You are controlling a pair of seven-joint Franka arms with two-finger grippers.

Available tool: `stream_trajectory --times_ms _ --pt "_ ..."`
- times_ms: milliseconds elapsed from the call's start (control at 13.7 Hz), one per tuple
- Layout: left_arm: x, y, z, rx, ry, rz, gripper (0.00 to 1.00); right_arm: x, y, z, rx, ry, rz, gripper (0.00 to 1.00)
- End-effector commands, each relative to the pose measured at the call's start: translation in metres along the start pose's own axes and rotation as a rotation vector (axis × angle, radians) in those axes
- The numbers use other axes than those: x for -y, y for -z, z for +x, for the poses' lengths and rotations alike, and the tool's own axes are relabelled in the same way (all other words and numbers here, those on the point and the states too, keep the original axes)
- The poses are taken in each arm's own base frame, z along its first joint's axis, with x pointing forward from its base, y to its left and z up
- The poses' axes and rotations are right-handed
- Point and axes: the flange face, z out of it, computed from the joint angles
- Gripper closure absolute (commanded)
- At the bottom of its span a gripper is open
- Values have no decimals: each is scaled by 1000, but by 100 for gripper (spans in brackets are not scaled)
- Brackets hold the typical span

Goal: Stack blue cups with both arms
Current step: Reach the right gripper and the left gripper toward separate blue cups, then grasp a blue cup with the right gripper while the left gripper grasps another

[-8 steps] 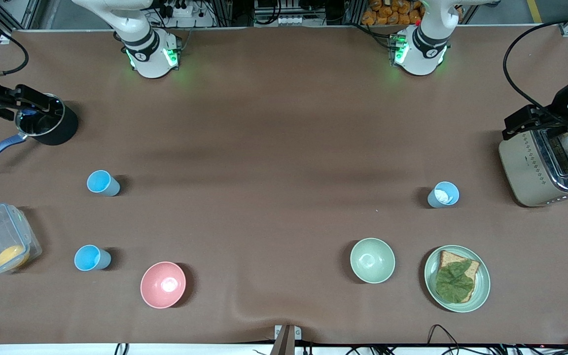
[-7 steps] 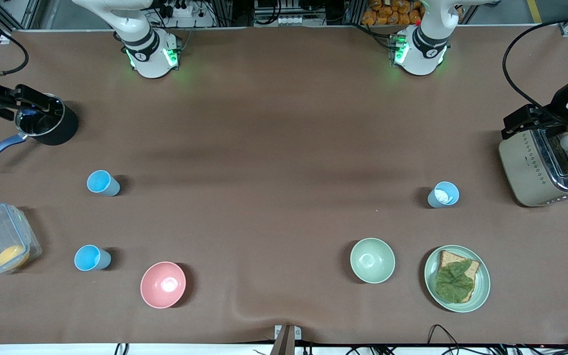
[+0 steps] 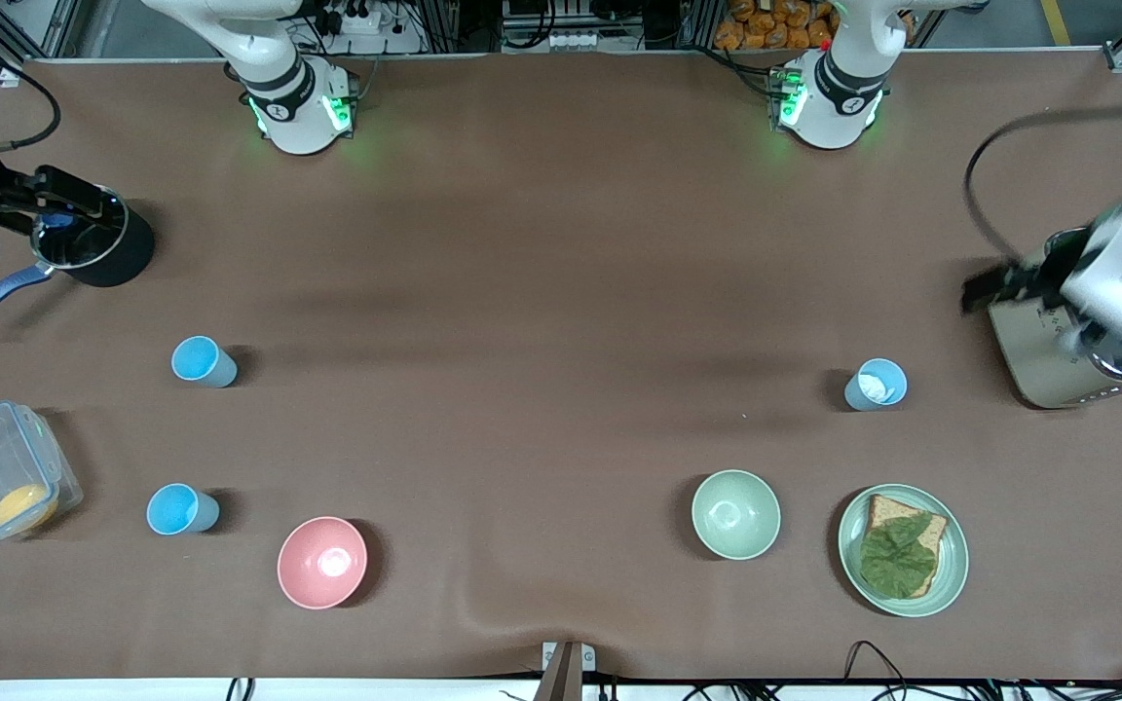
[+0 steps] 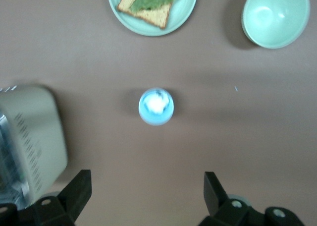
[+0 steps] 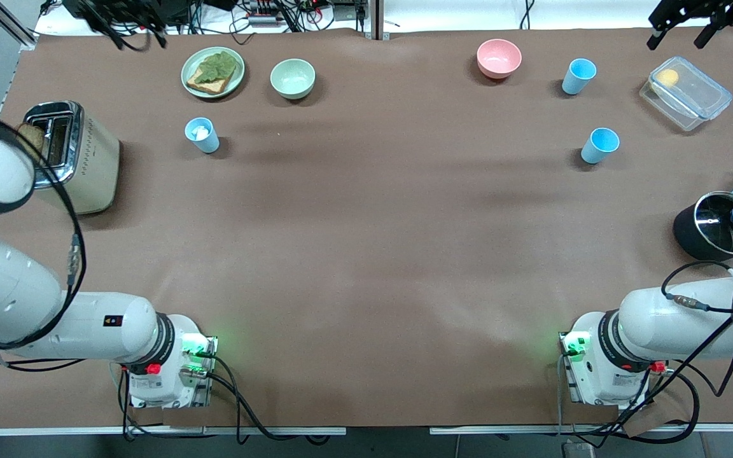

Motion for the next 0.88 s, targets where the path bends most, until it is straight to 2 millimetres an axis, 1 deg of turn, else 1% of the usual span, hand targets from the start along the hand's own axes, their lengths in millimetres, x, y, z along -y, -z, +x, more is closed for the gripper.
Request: stream_trajectory --times_ms 0,73,146,220,293,366,439,512,585,659,732,805 --pt "16 -89 0 -49 -11 -11 0 -10 -61 40 135 -11 4 0" --pt "32 -131 3 -45 11 -11 0 -16 -83 56 171 -18 14 0" --pt "37 -160 2 -56 17 -10 0 -22 -99 71 181 -24 24 0" --pt "37 -186 -2 -50 17 -10 0 -23 -114 83 179 -20 17 0" --pt "37 -206 -7 -51 8 -9 0 -25 -139 99 185 -13 8 0" --pt "39 -226 -10 -54 -10 -8 0 -34 -169 118 191 -16 6 0" --pt "42 -243 -12 -59 -12 -8 0 -44 -195 133 183 -21 -1 0" --pt "49 -253 -14 -58 0 -8 0 -57 -217 143 180 -31 -4 0" --pt "47 -259 -17 -55 -2 -8 0 -62 -233 152 166 1 -23 0" --pt "46 -263 -18 -47 -5 -8 9 -74 -247 156 162 30 -27 0" --pt "46 -268 -18 -39 -7 -8 35 -94 -266 156 181 66 -4 0" --pt "47 -273 -18 -30 -5 -9 71 -106 -282 158 186 100 7 0"
